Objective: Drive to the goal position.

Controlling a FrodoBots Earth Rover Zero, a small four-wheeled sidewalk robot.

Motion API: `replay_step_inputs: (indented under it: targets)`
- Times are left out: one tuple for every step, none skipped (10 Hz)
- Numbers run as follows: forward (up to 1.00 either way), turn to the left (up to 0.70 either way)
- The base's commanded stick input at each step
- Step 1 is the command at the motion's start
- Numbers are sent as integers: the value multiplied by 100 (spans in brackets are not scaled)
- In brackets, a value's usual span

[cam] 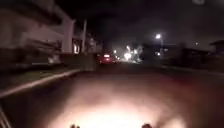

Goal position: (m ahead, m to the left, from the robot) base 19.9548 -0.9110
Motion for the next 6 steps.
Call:
replay_step_inputs:
  targets:
    - [100, -40]
    - [100, -40]
    - [100, -19]
    - [100, 0]
    - [100, 0]
    - [100, 0]
